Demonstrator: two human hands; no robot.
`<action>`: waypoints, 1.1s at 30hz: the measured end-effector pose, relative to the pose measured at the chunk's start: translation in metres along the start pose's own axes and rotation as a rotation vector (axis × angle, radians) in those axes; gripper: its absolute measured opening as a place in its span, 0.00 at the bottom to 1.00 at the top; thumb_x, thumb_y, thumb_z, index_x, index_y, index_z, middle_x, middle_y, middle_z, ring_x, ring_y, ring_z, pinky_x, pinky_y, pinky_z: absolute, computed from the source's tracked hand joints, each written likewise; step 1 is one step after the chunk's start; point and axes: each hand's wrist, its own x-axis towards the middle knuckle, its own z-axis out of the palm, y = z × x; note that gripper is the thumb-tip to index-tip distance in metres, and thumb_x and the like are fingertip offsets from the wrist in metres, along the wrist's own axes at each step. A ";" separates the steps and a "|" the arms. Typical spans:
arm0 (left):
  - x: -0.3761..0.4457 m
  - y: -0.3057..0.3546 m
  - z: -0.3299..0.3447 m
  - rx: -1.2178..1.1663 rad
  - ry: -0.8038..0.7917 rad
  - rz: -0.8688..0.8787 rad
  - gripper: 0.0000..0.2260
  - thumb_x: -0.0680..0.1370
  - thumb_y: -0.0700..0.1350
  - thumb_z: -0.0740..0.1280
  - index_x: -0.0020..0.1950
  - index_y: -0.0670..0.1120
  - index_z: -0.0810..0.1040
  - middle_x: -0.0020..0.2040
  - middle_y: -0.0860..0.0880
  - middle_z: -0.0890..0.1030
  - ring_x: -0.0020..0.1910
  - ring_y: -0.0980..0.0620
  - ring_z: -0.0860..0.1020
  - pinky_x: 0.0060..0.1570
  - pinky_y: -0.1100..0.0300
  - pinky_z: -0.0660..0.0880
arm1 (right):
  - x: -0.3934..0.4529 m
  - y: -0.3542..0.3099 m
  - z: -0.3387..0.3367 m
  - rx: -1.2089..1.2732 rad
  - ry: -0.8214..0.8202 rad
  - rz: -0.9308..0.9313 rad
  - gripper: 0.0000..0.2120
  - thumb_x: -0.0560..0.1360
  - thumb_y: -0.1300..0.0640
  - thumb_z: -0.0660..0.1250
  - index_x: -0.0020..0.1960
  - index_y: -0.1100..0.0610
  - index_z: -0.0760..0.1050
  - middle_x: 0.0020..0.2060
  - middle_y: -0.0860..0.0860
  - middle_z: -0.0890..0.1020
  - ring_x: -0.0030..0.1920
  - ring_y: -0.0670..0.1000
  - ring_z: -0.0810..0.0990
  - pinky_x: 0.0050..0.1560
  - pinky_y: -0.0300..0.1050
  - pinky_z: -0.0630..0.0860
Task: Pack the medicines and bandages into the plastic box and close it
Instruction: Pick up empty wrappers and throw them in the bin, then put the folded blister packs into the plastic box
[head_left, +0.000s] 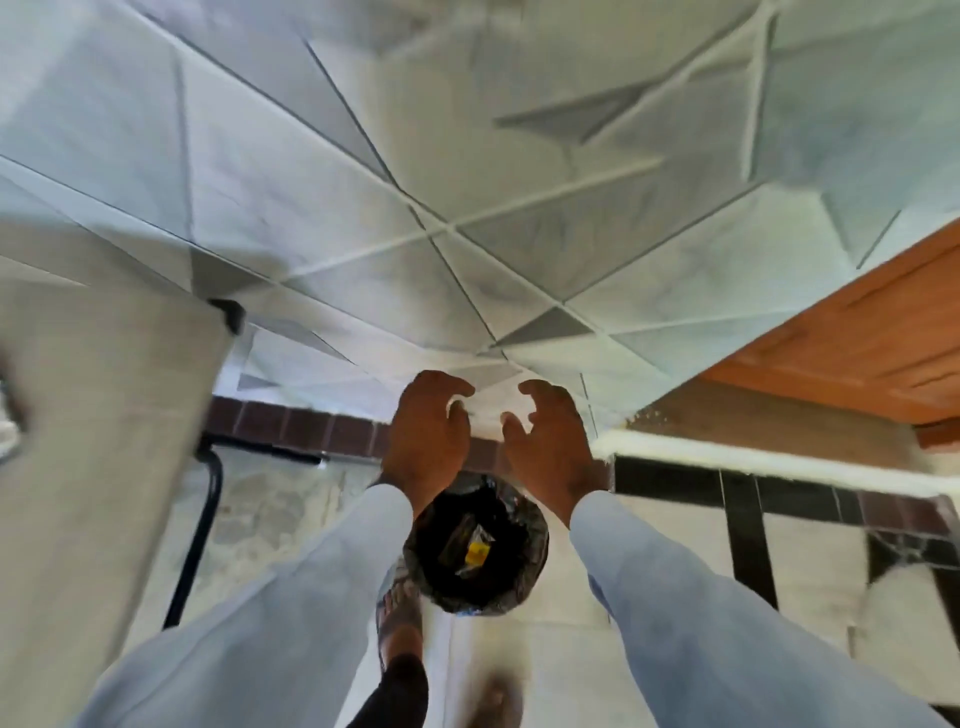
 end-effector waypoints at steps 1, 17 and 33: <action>0.001 0.015 -0.011 0.012 0.016 0.043 0.10 0.75 0.37 0.62 0.50 0.49 0.78 0.53 0.51 0.77 0.56 0.51 0.74 0.61 0.59 0.69 | -0.005 -0.013 -0.009 0.001 0.031 -0.045 0.19 0.75 0.54 0.65 0.65 0.52 0.69 0.63 0.52 0.72 0.59 0.56 0.76 0.61 0.57 0.73; -0.220 0.102 -0.360 0.196 0.578 0.252 0.12 0.74 0.45 0.66 0.58 0.49 0.77 0.54 0.48 0.79 0.53 0.48 0.77 0.57 0.53 0.74 | -0.262 -0.254 -0.074 0.152 0.117 -0.787 0.16 0.74 0.56 0.69 0.61 0.52 0.73 0.53 0.47 0.77 0.47 0.45 0.77 0.44 0.30 0.73; -0.469 -0.082 -0.709 0.404 0.767 -0.029 0.12 0.74 0.39 0.68 0.57 0.48 0.77 0.54 0.47 0.77 0.46 0.51 0.77 0.49 0.58 0.74 | -0.477 -0.476 0.188 0.295 -0.113 -0.927 0.15 0.72 0.58 0.70 0.58 0.54 0.75 0.52 0.51 0.79 0.49 0.51 0.80 0.47 0.38 0.72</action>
